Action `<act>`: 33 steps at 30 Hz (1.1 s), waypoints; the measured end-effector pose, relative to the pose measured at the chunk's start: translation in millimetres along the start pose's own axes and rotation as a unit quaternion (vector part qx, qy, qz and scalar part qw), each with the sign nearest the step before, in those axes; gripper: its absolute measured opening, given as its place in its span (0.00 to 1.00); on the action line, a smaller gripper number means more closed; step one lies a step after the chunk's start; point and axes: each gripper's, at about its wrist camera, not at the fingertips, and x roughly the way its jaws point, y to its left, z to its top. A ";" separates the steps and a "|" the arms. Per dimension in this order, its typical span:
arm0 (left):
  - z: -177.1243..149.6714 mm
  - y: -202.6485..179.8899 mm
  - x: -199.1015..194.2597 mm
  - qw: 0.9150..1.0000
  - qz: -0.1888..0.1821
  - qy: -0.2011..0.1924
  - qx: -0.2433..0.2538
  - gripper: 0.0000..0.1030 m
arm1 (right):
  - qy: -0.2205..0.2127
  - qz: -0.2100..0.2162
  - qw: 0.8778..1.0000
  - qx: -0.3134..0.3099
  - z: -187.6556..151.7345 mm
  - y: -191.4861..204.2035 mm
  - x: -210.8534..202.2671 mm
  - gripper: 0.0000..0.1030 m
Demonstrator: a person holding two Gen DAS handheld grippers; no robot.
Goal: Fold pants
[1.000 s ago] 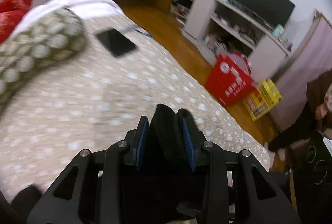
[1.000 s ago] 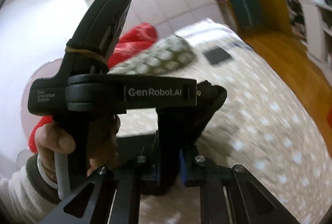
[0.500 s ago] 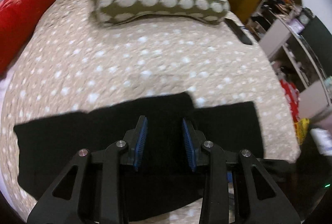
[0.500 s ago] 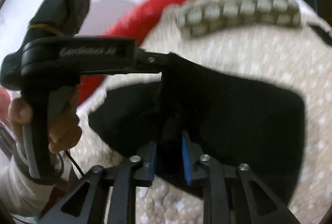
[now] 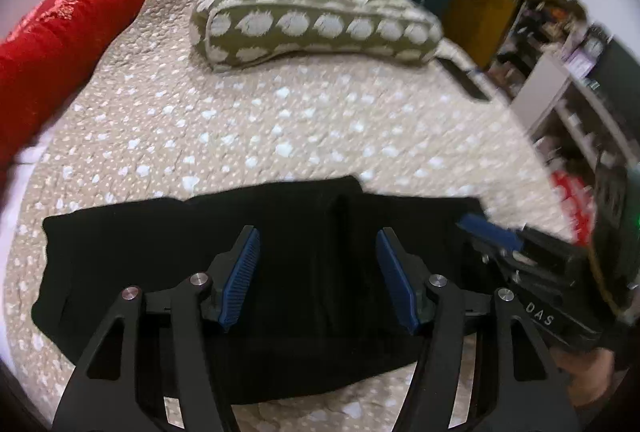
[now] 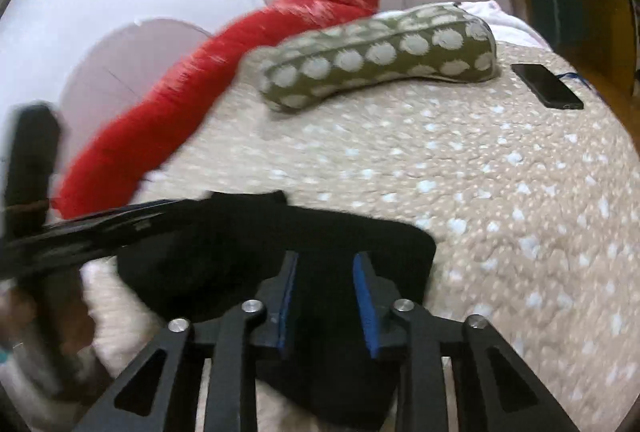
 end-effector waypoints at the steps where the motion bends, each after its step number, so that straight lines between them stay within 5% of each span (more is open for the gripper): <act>1: -1.5 -0.6 5.4 1.000 0.009 0.007 0.000 0.59 | 0.011 -0.002 1.000 -0.007 3.0 2.0 12.4 0.23; 5: -14.9 6.7 26.3 0.999 0.002 0.037 -0.029 0.59 | 0.027 -0.018 0.999 -0.029 3.9 3.5 39.0 0.23; 13: -41.7 21.9 6.6 0.998 -0.014 0.030 -0.057 0.59 | 0.011 0.017 0.998 -0.053 12.9 35.3 9.1 0.23; 22: -44.9 22.9 6.3 0.998 -0.012 0.026 -0.056 0.59 | 0.060 0.012 0.994 -0.090 24.2 63.1 67.3 0.26; 25: -46.2 21.6 5.8 0.998 -0.009 0.024 -0.052 0.59 | 0.055 0.023 0.996 -0.070 25.6 55.1 50.0 0.26; 33: -50.3 20.8 5.1 0.998 -0.010 0.015 -0.054 0.60 | 0.032 -0.037 0.997 -0.064 -23.2 27.9 -14.5 0.27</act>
